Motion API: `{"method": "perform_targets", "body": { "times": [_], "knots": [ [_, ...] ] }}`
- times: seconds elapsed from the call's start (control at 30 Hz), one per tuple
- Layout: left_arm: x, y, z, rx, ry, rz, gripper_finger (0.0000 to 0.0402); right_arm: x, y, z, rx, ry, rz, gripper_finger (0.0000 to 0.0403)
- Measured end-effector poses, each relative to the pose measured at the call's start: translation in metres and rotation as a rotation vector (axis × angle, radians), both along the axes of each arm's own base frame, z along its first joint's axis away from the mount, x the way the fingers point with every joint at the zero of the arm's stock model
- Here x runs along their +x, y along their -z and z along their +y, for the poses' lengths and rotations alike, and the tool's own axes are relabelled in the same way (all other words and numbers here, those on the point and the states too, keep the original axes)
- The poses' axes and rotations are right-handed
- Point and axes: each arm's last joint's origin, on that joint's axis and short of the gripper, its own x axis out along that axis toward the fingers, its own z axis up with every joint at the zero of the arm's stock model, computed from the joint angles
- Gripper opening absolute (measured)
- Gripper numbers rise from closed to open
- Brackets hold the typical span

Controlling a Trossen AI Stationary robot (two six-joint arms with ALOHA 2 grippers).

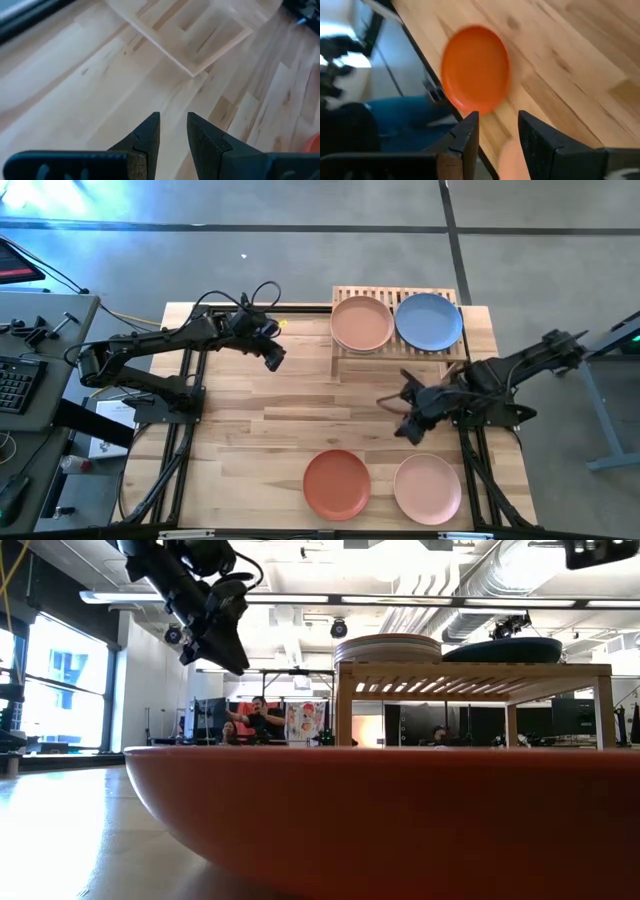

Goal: Place and stack plates onto a shelf
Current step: Stack the light pink plate on top of the blue plate

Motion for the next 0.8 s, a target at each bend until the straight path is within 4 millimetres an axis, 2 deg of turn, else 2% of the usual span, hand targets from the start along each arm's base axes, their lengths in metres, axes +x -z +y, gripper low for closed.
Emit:
{"method": "perform_targets", "body": {
  "times": [0.23,0.47,0.8],
  "knots": [
    [-0.003,0.005,-0.009,-0.117,-0.059,0.047,0.0086,0.003,0.016,0.019,-0.099,-0.214,0.074,0.0119],
    [0.001,0.007,-0.024,-0.202,-0.090,0.057,0.0086,0.013,0.042,0.047,-0.240,-0.462,0.116,0.0119],
    [0.007,0.007,-0.045,-0.249,-0.063,0.054,0.0086,0.025,0.083,0.077,-0.387,-0.659,0.222,0.0119]
  ]
}}
